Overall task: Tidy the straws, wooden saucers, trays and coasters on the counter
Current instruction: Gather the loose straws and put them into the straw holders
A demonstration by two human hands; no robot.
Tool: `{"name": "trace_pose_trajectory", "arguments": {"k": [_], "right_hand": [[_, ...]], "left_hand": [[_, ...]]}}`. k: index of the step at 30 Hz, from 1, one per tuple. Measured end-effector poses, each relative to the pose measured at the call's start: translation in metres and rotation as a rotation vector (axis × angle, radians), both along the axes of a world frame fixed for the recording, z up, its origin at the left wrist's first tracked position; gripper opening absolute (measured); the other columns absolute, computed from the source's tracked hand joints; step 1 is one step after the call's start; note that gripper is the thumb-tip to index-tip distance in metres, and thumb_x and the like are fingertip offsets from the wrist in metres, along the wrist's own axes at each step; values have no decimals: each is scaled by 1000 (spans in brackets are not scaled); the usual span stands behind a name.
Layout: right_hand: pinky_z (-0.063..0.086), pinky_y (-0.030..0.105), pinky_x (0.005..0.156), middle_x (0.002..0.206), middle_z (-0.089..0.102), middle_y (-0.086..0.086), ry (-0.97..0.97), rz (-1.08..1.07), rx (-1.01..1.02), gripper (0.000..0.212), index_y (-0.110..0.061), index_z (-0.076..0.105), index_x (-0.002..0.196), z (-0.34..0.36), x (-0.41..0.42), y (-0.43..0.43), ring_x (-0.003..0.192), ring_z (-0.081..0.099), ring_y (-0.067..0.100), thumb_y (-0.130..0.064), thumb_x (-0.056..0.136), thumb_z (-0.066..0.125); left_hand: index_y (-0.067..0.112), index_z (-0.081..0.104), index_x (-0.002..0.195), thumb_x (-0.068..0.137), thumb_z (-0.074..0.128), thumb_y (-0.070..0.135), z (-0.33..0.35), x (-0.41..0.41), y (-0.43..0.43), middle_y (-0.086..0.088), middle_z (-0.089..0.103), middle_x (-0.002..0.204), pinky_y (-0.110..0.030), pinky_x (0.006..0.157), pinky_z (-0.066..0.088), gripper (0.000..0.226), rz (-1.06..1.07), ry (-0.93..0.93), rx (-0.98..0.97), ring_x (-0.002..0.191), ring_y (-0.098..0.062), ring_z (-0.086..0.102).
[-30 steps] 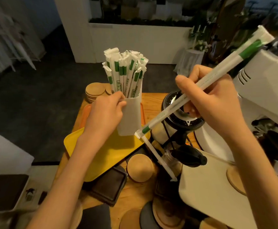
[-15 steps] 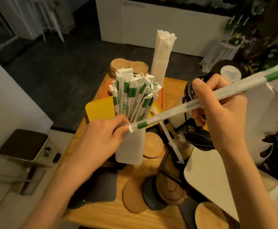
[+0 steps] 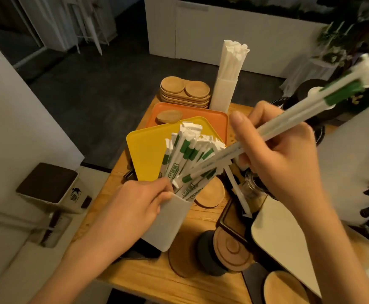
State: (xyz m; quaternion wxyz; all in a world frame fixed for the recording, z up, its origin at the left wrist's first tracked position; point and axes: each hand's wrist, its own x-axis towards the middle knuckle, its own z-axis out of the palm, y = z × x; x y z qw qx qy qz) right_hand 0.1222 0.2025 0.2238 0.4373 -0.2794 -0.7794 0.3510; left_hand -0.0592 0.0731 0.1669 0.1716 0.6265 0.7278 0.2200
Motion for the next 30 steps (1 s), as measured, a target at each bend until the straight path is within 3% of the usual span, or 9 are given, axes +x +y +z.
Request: {"name": "trace_pose_trajectory", "arguments": {"k": [4,9,11,13,16,19,22,26,30], "right_hand": [[46,15,49,61,58,-10,-130,32,-58,33,-7,58,73,-14,-4,4,65,66,3,-29,97,62],[50,17,61,77,62,-6,-210,93,-172,28,-13,63,78,-29,-8,3,76,63,8,-36,93,64],[51,16,68,90,61,-8,-234,99,-215,30,-21,62,91,-31,-9,1,86,61,7,-50,87,65],[50,13,79,108,60,-14,-211,60,-269,46,-31,58,111,-31,-7,2,100,60,0,-63,79,65],[53,19,83,113,63,-12,9,10,-351,53,-31,49,130,-24,0,7,106,63,3,-54,85,65],[53,21,82,116,60,3,196,-23,-243,52,-23,39,138,-15,5,6,101,66,9,-33,93,65],[52,21,86,122,58,6,182,-38,-73,49,-13,39,140,-11,6,5,107,64,10,-19,97,62],[52,26,92,124,64,-4,-23,-40,55,31,-12,57,133,-17,2,4,117,60,9,-21,104,49],[45,17,97,129,62,-11,-160,21,29,39,-18,58,135,-31,-4,-5,122,55,-2,-33,105,39]], "left_hand": [[27,61,98,96,49,35,-3,2,-2,9,65,76,-30,73,51,15,-28,-24,-67,75,-2,61],[34,61,90,95,52,35,-7,1,-5,15,62,71,-22,69,51,10,-46,-75,-127,76,4,59],[35,60,86,95,52,34,-6,0,-7,14,61,65,-19,65,49,11,-56,-73,-136,75,7,58],[35,58,82,94,53,34,-6,-1,-9,13,61,62,-15,60,46,13,-64,-83,-156,71,9,59],[36,58,81,94,54,34,-5,-3,-14,16,64,68,-14,59,46,14,-71,-108,-184,67,8,60],[37,58,82,94,54,34,-6,-3,-18,34,61,75,-9,58,43,13,-84,-106,-204,69,16,57],[38,56,78,94,55,33,-10,-3,-19,16,63,63,-10,58,41,16,-88,-66,-204,68,10,59],[40,54,74,94,57,31,-13,-1,-20,11,63,62,-12,65,46,22,-92,-67,-222,69,6,61],[39,56,77,94,55,34,-15,2,-20,11,63,63,-11,59,44,18,-74,-90,-225,64,9,59]]}}
